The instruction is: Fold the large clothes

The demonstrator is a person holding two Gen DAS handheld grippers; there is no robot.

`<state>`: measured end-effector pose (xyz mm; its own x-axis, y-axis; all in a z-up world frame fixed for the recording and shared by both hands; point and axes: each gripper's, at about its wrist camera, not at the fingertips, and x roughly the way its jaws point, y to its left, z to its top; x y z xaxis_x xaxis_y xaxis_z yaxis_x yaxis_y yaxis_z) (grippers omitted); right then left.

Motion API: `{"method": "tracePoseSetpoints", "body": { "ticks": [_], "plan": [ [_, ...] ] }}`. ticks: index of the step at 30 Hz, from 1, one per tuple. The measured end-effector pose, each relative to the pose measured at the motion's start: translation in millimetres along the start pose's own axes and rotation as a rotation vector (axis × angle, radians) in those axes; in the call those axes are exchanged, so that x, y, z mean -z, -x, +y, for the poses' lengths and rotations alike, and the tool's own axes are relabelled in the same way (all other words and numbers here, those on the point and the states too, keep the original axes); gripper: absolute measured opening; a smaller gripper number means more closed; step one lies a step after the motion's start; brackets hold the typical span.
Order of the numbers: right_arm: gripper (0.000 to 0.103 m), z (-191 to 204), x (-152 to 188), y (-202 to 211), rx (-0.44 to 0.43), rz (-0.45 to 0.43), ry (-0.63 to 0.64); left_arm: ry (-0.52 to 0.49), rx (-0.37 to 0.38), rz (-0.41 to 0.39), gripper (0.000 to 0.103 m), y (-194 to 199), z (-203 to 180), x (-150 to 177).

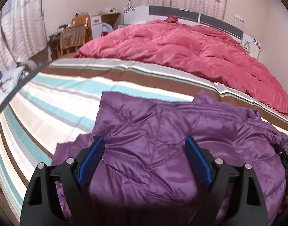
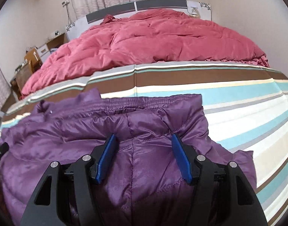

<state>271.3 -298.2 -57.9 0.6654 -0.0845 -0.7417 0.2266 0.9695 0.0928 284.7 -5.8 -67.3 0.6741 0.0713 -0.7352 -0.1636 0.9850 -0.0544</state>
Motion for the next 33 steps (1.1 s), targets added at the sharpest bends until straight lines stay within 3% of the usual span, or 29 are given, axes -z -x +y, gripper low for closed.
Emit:
{"method": "tracePoseSetpoints", "body": {
  "ticks": [10, 12, 16, 23, 27, 33],
  "plan": [
    [0.061, 1.4, 0.0, -6.6, 0.006, 0.001, -0.002, -0.005, -0.029, 0.008, 0.087, 1.0, 6.7, -2.2],
    [0.061, 0.4, 0.8, -5.5, 0.002, -0.001, -0.005, -0.007, -0.063, 0.047, 0.095, -12.1, 10.0, -0.8],
    [0.061, 0.1, 1.7, -5.3, 0.003, -0.002, -0.004, 0.076, 0.024, 0.086, 0.099, -33.1, 24.0, 5.6],
    [0.061, 3.6, -1.6, 0.2, 0.032, 0.014, 0.017, 0.087, 0.061, 0.122, 0.101, -48.3, 24.1, 6.7],
    [0.061, 6.5, -3.1, 27.6, 0.022, 0.005, 0.031, 0.102, 0.094, 0.127, 0.100, -29.9, 31.1, 4.8],
    [0.061, 21.7, 13.9, 80.4, -0.046, -0.035, 0.076, 0.111, 0.101, 0.039, 0.100, 23.9, 52.7, 19.9]
  ]
}}
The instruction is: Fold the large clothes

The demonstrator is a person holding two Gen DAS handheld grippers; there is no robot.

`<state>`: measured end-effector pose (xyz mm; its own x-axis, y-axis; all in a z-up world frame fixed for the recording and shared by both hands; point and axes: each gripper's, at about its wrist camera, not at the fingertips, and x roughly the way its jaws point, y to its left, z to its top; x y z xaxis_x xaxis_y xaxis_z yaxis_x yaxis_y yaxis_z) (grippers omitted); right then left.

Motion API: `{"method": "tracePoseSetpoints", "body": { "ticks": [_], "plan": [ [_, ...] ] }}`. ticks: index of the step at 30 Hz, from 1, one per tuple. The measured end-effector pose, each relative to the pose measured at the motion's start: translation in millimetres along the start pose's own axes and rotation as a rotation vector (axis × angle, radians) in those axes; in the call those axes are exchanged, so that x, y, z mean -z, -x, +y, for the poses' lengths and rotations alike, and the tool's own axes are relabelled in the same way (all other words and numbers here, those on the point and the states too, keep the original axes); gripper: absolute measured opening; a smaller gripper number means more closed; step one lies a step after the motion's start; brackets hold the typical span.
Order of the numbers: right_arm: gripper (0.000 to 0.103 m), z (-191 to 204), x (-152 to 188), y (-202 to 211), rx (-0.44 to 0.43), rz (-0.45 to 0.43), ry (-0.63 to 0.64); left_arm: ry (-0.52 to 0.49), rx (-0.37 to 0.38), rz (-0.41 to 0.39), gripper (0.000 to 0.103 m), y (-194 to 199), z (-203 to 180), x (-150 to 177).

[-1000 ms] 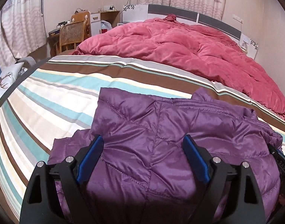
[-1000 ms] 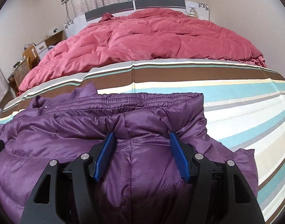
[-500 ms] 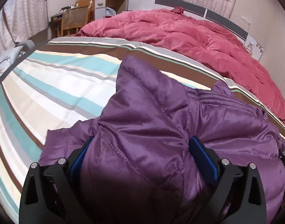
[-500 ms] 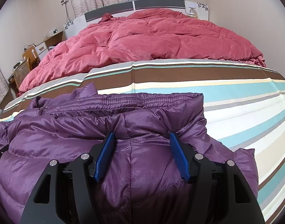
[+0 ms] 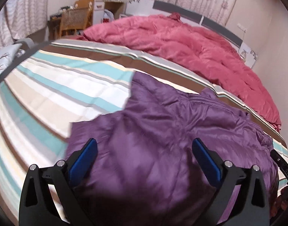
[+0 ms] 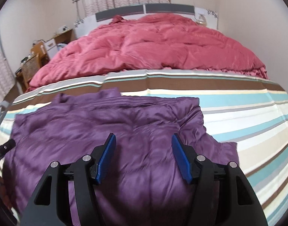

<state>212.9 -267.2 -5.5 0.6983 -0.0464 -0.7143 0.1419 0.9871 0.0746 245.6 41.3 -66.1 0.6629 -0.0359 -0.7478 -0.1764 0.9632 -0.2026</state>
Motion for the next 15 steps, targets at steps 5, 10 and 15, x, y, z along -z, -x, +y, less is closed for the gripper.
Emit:
{"method": "tracePoseSetpoints", "body": {
  "ticks": [5, 10, 15],
  "plan": [
    [0.061, 11.3, 20.0, 30.9, -0.074, -0.013, 0.004, 0.038, -0.026, -0.017, 0.100, 20.4, 30.3, 18.1],
    [0.043, 19.1, 42.4, 51.2, -0.140, -0.010, -0.002, 0.084, -0.014, 0.026, 0.100, 24.0, 58.9, 39.1],
    [0.019, 31.6, 58.4, 61.8, -0.209, -0.031, 0.017, 0.122, 0.072, 0.026, 0.096, 26.6, 71.6, 50.7]
  ]
}}
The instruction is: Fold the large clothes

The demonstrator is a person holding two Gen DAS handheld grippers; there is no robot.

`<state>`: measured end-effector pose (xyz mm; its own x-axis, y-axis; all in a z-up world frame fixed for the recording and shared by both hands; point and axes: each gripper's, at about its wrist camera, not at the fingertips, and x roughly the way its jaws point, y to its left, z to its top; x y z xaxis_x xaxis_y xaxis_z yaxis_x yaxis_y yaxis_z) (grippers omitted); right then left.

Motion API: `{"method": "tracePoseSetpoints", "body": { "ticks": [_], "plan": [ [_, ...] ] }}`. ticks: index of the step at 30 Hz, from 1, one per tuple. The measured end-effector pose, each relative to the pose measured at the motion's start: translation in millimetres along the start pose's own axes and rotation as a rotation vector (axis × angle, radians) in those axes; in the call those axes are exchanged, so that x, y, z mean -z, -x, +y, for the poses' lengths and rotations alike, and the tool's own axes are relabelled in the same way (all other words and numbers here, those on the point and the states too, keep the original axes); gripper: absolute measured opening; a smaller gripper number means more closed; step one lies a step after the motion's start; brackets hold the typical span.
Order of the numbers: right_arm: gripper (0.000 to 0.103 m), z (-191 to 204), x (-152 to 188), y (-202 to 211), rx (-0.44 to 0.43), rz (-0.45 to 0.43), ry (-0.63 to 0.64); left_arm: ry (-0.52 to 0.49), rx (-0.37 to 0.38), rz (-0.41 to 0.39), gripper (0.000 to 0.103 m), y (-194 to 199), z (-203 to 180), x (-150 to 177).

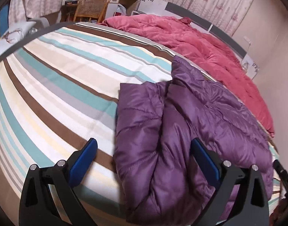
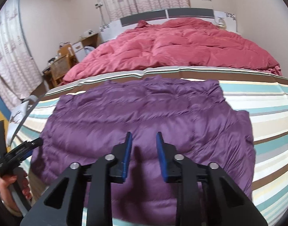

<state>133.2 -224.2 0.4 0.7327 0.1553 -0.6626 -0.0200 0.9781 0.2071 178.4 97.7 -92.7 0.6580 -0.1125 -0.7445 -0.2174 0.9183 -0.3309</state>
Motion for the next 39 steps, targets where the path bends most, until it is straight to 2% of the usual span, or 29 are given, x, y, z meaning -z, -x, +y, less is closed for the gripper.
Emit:
{"method": "tracePoseSetpoints", "body": {
  "ticks": [4, 7, 10, 13, 18, 23, 28, 31, 35, 39],
  "plan": [
    [0.010, 12.6, 6.8, -7.4, -0.039, 0.030, 0.040, -0.029, 0.053, -0.004, 0.093, 1.5, -3.7, 6.5],
    [0.010, 18.2, 10.7, -18.9, -0.043, 0.060, 0.057, -0.033, 0.069, 0.031, 0.085, -4.9, -5.4, 10.4],
    [0.010, 23.0, 21.0, -41.6, -0.007, 0.124, 0.102, -0.004, 0.104, 0.048, 0.081, -10.9, -4.4, 14.2],
    [0.009, 26.5, 33.5, -56.8, 0.014, 0.122, 0.163, 0.032, 0.140, 0.048, 0.081, -14.7, -2.0, 20.6],
    [0.009, 24.1, 36.1, -56.7, 0.007, 0.117, 0.142, 0.073, 0.166, 0.029, 0.079, -17.3, -3.7, 24.0],
    [0.009, 21.9, 38.0, -56.2, 0.003, 0.107, 0.117, 0.166, 0.214, 0.038, 0.059, -19.7, 0.9, 24.9],
    [0.009, 22.0, 39.7, -54.4, 0.012, 0.088, 0.118, 0.231, 0.236, 0.004, 0.037, -17.5, 3.3, 29.1],
    [0.009, 22.2, 41.5, -52.8, 0.014, 0.077, 0.111, 0.209, 0.216, -0.030, 0.026, -8.5, -6.2, 25.7],
    [0.009, 22.2, 43.2, -50.4, 0.016, 0.070, 0.097, 0.163, 0.201, -0.106, 0.019, 13.3, -24.4, 19.9],
    [0.009, 21.6, 44.7, -49.0, 0.012, 0.062, 0.077, 0.090, 0.225, -0.184, 0.015, 40.5, -45.9, 17.0]
  ]
}}
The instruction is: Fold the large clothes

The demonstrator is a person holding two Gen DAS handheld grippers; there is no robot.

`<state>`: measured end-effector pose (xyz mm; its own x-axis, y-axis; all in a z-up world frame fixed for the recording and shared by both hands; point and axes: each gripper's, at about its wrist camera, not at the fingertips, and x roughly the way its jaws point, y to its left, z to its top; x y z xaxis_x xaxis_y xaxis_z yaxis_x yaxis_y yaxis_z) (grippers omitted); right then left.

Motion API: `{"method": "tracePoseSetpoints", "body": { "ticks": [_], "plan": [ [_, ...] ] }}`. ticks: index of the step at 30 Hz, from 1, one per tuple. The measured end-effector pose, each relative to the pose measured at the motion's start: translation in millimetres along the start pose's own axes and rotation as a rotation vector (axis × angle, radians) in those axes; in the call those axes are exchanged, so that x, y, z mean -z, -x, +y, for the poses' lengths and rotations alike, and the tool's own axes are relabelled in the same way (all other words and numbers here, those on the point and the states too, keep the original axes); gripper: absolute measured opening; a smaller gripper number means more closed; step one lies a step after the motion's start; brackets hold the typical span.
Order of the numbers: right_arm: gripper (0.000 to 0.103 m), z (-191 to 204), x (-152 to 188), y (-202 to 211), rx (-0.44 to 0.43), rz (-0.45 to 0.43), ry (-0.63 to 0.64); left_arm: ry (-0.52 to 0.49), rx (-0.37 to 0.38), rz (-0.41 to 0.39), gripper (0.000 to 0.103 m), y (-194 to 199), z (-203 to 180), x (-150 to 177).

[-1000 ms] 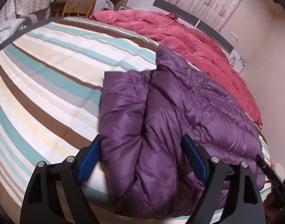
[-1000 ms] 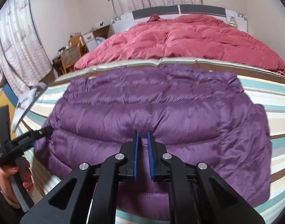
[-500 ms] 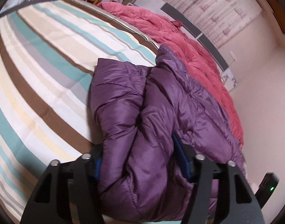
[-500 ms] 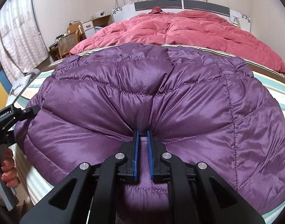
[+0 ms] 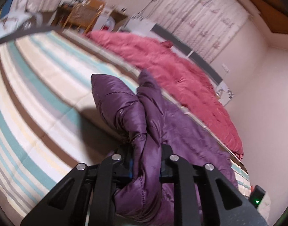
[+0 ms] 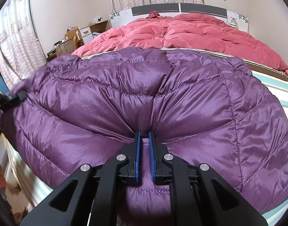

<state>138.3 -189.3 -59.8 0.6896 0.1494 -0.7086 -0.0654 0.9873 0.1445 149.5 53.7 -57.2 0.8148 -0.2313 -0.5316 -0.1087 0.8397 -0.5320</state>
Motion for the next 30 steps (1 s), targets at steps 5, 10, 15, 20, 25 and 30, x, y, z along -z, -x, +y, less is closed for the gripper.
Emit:
{"method": "tracePoseSetpoints", "body": {
  "ticks": [5, 10, 15, 20, 25, 30],
  "plan": [
    [0.009, -2.8, 0.8, 1.1, -0.004, -0.007, -0.022, -0.121, 0.084, -0.066, 0.015, 21.4, -46.6, -6.4],
    [0.009, -16.7, -3.4, 14.0, -0.068, -0.032, -0.098, -0.235, 0.149, -0.064, 0.015, 28.6, -90.6, -4.0],
    [0.009, -42.6, -0.6, 43.0, -0.089, -0.089, -0.181, -0.338, 0.160, -0.087, 0.015, 38.3, -118.8, 4.0],
    [0.009, -74.4, 2.6, 72.5, 0.051, -0.151, -0.210, -0.424, 0.164, -0.090, 0.015, 39.3, -141.8, 8.4],
    [0.009, -110.8, 5.3, 82.5, 0.249, -0.157, -0.215, -0.480, 0.187, -0.086, 0.015, 41.7, -166.5, 18.6],
    [0.009, -148.9, 11.5, 88.0, 0.330, -0.163, -0.287, -0.541, 0.211, -0.066, 0.015, 39.6, -190.6, 33.5]
  ]
}}
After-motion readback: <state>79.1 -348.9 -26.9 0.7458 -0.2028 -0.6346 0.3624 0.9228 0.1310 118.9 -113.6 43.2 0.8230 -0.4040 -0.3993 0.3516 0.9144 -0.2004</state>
